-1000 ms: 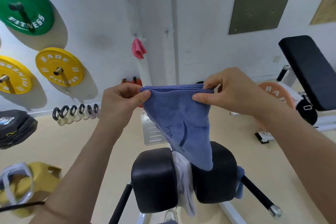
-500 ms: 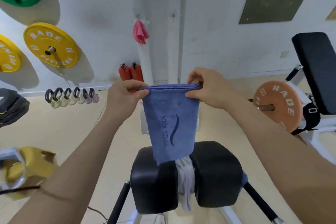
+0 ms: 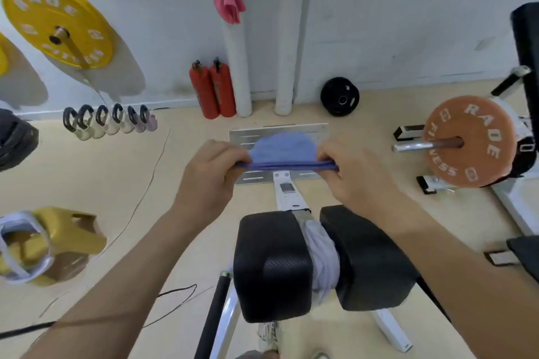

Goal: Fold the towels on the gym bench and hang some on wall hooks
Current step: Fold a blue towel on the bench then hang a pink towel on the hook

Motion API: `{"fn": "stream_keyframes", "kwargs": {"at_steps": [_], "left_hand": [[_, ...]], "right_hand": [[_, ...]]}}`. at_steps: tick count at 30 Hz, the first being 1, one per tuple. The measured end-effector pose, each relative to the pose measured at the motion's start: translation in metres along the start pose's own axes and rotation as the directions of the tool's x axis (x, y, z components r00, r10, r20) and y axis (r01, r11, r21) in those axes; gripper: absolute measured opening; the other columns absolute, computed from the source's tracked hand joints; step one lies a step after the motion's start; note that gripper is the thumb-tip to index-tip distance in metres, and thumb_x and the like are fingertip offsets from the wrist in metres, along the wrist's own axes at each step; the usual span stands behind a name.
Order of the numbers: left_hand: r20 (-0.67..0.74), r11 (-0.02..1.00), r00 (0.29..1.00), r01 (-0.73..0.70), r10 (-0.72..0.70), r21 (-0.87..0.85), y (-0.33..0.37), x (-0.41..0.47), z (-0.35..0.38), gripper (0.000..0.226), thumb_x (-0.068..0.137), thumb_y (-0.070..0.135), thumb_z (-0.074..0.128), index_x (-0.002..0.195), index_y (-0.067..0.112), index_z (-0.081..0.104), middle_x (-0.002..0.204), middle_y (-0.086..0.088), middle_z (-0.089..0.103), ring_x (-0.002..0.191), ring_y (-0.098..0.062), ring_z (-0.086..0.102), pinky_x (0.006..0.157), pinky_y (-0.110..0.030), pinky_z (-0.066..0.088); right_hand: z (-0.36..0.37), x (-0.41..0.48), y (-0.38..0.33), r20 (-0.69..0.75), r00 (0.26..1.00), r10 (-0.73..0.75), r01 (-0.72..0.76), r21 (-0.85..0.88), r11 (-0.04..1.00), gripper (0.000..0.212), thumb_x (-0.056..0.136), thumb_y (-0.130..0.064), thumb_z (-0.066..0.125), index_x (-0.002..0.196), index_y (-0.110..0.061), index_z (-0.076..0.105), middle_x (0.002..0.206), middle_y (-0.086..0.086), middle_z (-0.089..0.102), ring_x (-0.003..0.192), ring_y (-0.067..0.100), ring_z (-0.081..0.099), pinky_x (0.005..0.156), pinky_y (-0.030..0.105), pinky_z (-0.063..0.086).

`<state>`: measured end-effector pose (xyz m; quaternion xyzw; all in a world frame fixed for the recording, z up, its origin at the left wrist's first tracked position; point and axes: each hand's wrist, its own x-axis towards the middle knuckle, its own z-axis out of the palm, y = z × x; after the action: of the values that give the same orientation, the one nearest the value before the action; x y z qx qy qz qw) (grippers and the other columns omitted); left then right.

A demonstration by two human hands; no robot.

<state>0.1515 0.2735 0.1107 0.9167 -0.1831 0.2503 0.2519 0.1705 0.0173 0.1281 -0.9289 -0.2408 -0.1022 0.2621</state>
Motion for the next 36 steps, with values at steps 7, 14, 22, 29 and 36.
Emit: {"fn": "stream_keyframes", "kwargs": {"at_steps": [7, 14, 22, 29, 36], "left_hand": [[0.522, 0.999, 0.852, -0.031, 0.043, -0.030, -0.009, -0.173, 0.065, 0.022, 0.079, 0.015, 0.049, 0.084, 0.018, 0.070, 0.077, 0.004, 0.062, 0.077, -0.013, 0.043, 0.059, -0.024, 0.043], [0.715, 0.993, 0.698, -0.111, 0.045, 0.046, 0.019, -0.229, 0.078, 0.028, 0.059, 0.003, 0.057, 0.072, 0.025, 0.067, 0.071, 0.009, 0.056, 0.070, -0.011, 0.042, 0.059, -0.018, 0.032], [0.845, 0.990, 0.518, 0.099, -0.134, 0.097, 0.050, -0.257, 0.082, 0.019, 0.065, 0.017, 0.075, 0.076, 0.030, 0.067, 0.076, 0.014, 0.057, 0.075, -0.007, 0.055, 0.062, -0.016, 0.044], [0.935, 0.961, 0.280, 0.230, -0.219, 0.156, 0.060, -0.256, 0.079, 0.026, 0.077, 0.005, 0.053, 0.093, 0.016, 0.071, 0.096, -0.005, 0.068, 0.094, -0.022, 0.057, 0.075, -0.026, 0.043], [0.947, 0.856, 0.252, 0.515, -0.199, 0.043, 0.052, -0.247, 0.068, 0.012, 0.080, 0.016, 0.059, 0.083, 0.027, 0.063, 0.085, 0.009, 0.063, 0.081, -0.014, 0.056, 0.068, -0.019, 0.039]], "right_hand": [[0.129, -0.165, 0.016, 0.393, 0.915, 0.093, -0.118, 0.039, 0.992, 0.009, 0.078, -0.012, 0.051, 0.077, -0.013, 0.060, 0.084, -0.001, 0.061, 0.076, 0.020, 0.059, 0.063, 0.035, 0.054], [0.144, -0.217, 0.015, 0.404, 0.915, 0.006, 0.032, -0.087, 0.996, 0.030, 0.050, -0.003, 0.080, 0.071, -0.013, 0.061, 0.079, -0.001, 0.060, 0.072, 0.020, 0.059, 0.055, 0.028, 0.050], [0.139, -0.241, 0.015, 0.544, 0.838, 0.042, 0.003, -0.083, 0.997, 0.037, 0.052, -0.011, 0.079, 0.071, -0.025, 0.052, 0.081, -0.013, 0.058, 0.075, 0.009, 0.058, 0.055, 0.016, 0.043], [0.133, -0.237, 0.003, 0.778, 0.627, 0.038, -0.063, 0.003, 0.998, 0.011, 0.083, -0.018, 0.054, 0.081, -0.025, 0.045, 0.096, -0.001, 0.055, 0.087, 0.021, 0.053, 0.061, 0.027, 0.034], [0.124, -0.220, 0.012, 0.878, 0.466, 0.114, -0.408, 0.098, 0.908, 0.014, 0.081, -0.026, 0.064, 0.077, -0.032, 0.052, 0.101, -0.005, 0.068, 0.092, 0.014, 0.062, 0.080, 0.033, 0.050]]}}
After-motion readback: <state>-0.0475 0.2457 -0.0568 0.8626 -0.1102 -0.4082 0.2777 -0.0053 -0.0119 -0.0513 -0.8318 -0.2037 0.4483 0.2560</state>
